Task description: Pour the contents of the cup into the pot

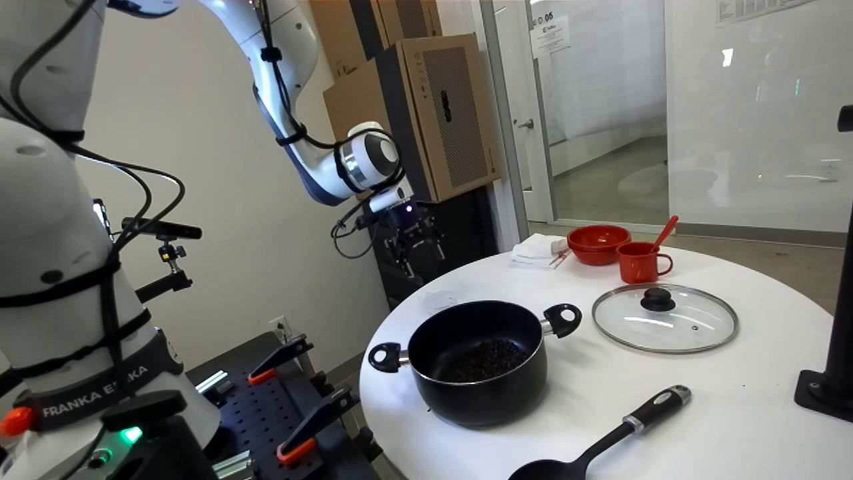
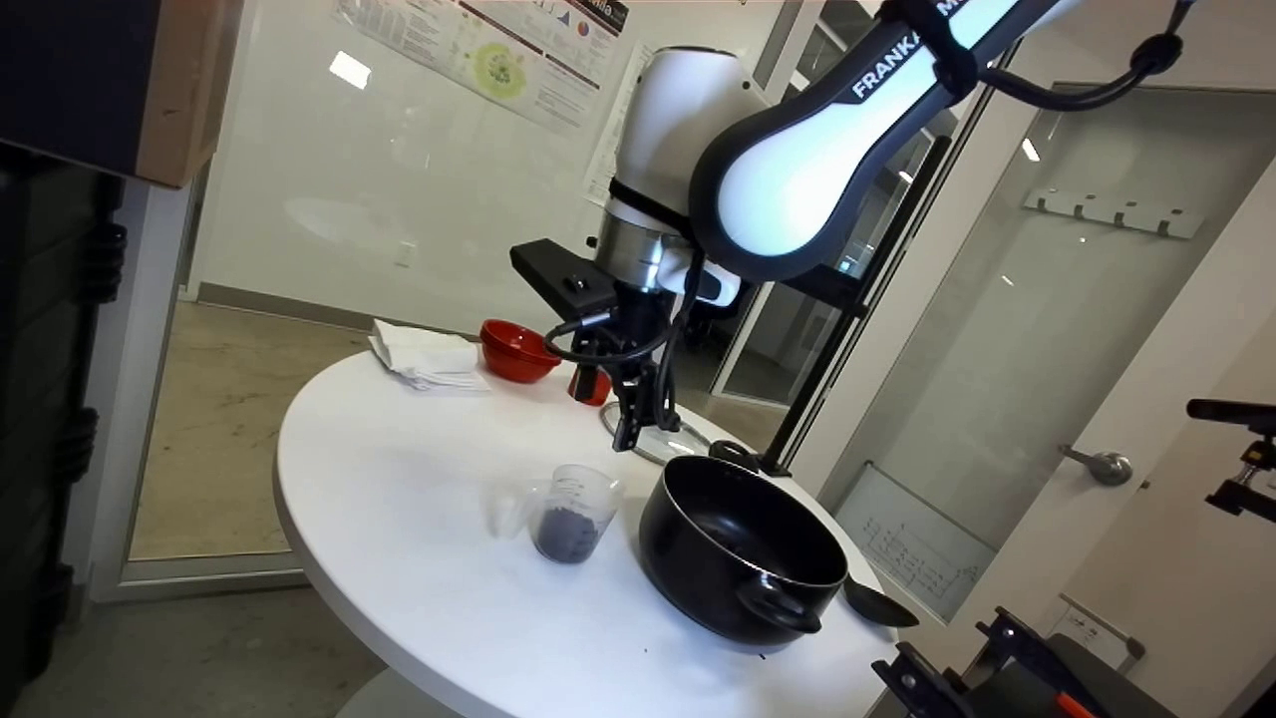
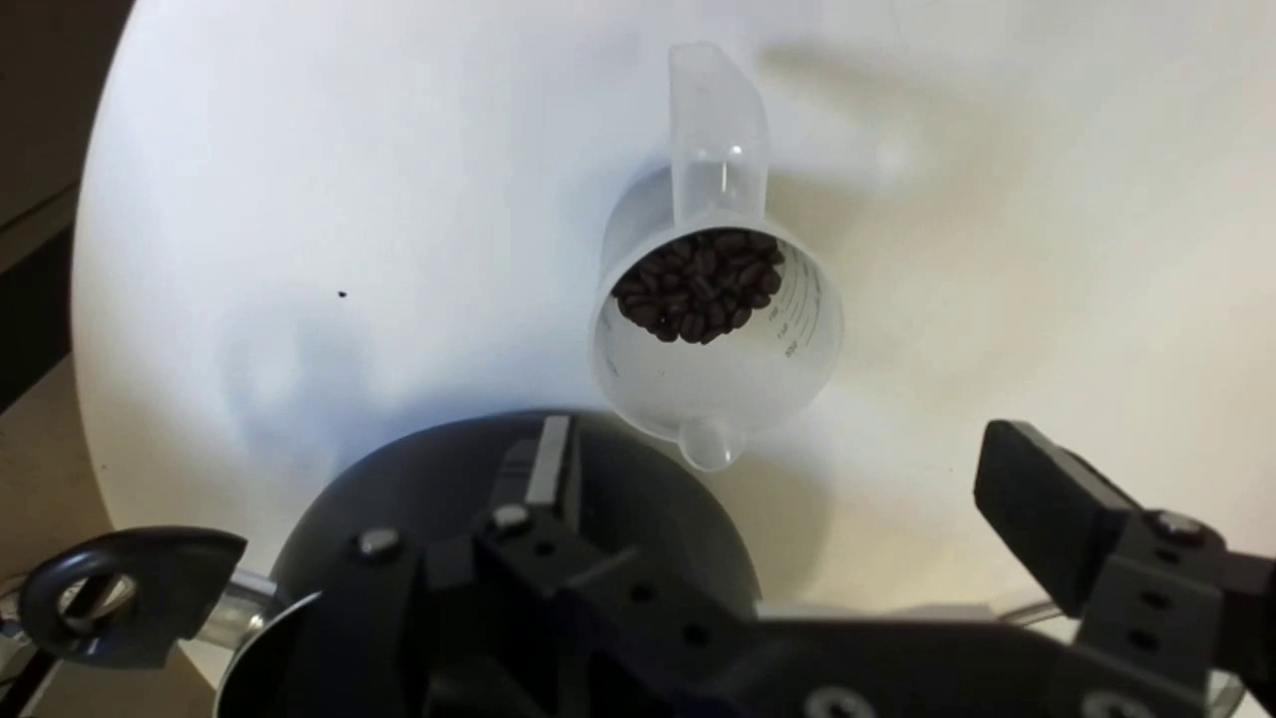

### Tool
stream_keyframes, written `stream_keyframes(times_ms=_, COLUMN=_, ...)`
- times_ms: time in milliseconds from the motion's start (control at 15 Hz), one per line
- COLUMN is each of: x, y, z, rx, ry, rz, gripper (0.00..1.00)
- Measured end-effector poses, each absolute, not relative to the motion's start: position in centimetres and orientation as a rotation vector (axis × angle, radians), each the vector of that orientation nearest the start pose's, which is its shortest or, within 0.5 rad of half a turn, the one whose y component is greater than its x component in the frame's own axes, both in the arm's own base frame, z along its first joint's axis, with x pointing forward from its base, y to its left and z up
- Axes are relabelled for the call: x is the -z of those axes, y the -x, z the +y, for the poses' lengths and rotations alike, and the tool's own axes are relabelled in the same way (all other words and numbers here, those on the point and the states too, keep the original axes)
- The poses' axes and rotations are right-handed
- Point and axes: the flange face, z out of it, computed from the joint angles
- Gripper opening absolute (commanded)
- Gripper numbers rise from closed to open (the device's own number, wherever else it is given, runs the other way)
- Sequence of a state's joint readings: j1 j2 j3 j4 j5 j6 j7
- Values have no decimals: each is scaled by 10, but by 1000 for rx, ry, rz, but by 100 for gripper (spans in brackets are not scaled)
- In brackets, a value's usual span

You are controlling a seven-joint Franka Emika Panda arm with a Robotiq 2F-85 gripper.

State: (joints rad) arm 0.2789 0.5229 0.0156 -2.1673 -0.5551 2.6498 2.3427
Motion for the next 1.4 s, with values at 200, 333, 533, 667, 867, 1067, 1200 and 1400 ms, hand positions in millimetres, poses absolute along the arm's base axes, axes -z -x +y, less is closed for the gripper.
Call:
stream_keyframes(times_ms=200, x=-127, y=-527, z=181, rx=372, ry=2326, rz=2246, gripper=100)
stream_keyframes(times_ms=333, x=-112, y=-528, z=186, rx=374, ry=2351, rz=2239, gripper=100)
stream_keyframes(times_ms=533, x=-94, y=-531, z=195, rx=374, ry=2381, rz=2229, gripper=100)
stream_keyframes(times_ms=667, x=-85, y=-533, z=200, rx=376, ry=2393, rz=2222, gripper=100)
stream_keyframes(times_ms=867, x=-76, y=-538, z=207, rx=384, ry=2412, rz=2205, gripper=100)
stream_keyframes(times_ms=1067, x=-69, y=-541, z=212, rx=389, ry=2423, rz=2195, gripper=93)
stream_keyframes(times_ms=1200, x=-64, y=-543, z=214, rx=389, ry=2434, rz=2190, gripper=67)
stream_keyframes(times_ms=1400, x=-55, y=-542, z=217, rx=383, ry=2447, rz=2188, gripper=45)
